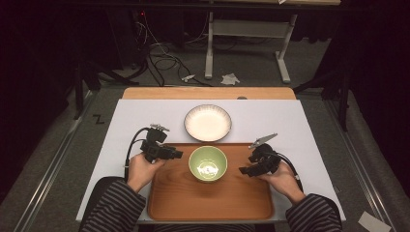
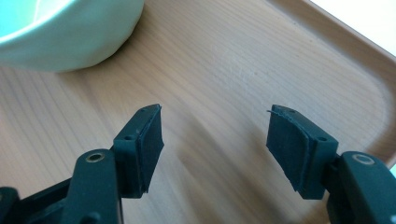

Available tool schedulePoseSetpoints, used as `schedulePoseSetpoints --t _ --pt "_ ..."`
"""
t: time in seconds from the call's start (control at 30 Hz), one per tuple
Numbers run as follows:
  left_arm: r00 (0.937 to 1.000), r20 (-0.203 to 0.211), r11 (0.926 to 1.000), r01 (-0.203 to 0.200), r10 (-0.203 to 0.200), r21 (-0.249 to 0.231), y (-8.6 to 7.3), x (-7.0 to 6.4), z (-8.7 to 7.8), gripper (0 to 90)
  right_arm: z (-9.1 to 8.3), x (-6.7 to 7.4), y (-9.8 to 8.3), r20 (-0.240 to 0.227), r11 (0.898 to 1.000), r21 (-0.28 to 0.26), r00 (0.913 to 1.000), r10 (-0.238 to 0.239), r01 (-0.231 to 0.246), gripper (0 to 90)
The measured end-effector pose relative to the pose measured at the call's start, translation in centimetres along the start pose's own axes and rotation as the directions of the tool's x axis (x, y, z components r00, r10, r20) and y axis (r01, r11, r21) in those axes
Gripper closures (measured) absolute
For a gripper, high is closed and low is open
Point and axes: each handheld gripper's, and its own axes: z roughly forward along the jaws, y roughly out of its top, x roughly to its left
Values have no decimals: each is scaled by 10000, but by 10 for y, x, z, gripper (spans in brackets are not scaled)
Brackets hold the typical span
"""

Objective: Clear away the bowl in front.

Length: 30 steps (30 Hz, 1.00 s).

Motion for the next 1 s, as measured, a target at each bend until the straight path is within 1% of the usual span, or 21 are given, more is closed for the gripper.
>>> schedulePoseSetpoints --t 0.1,0.13,0.3,0.4,0.5,0.6,0.63,0.67,0.7,0.77,0.8,0.87,0.93,1.0 --pt "10000 -61 10000 35 -35 31 0 2 2 559 0 0 0 6 10000 10 10000 -11 11 376" --pt "9999 -143 9999 43 -41 134 0 4 4 557 0 0 0 20 10000 0 10000 -46 46 376" --pt "9994 -331 9996 69 -60 280 -2 7 9 550 0 0 0 21 10000 14 10000 -33 33 376" --pt "9991 -412 9995 100 -88 291 -3 9 11 549 0 0 0 14 10000 13 10000 -80 80 376" --pt "9983 -582 9996 12 5 278 -4 10 13 547 0 0 0 13 10000 10 10000 -74 73 376" --pt "9982 -593 9993 -33 55 367 -5 11 13 545 0 0 0 15 10000 25 10000 -61 61 376" --pt "9981 -614 9994 -19 40 343 -6 10 14 544 0 0 0 18 9999 34 9999 -136 136 376" --pt "9977 -661 9993 -129 152 354 -8 10 15 540 0 0 0 14 9999 43 9999 -168 168 376" --pt "9977 -661 9993 -129 152 354 -8 10 15 539 0 0 0 14 9998 49 9999 -167 167 376" --pt "9966 -759 9987 -297 328 423 -11 9 17 538 0 0 0 16 9998 57 9999 -171 171 376" --pt "9963 -780 9987 -317 348 407 -12 9 17 538 0 1 0 11 10000 46 10000 -86 86 376" --pt "9965 -765 9986 -301 333 434 -12 10 16 538 0 1 0 8 10000 47 10000 -64 64 376" --pt "9963 -808 9985 -261 300 479 -13 11 16 538 0 0 0 11 9999 14 9999 -166 166 376" --pt "9962 -832 9986 -229 268 476 -13 12 16 538 0 0 0 2 9999 32 9999 -127 127 376"
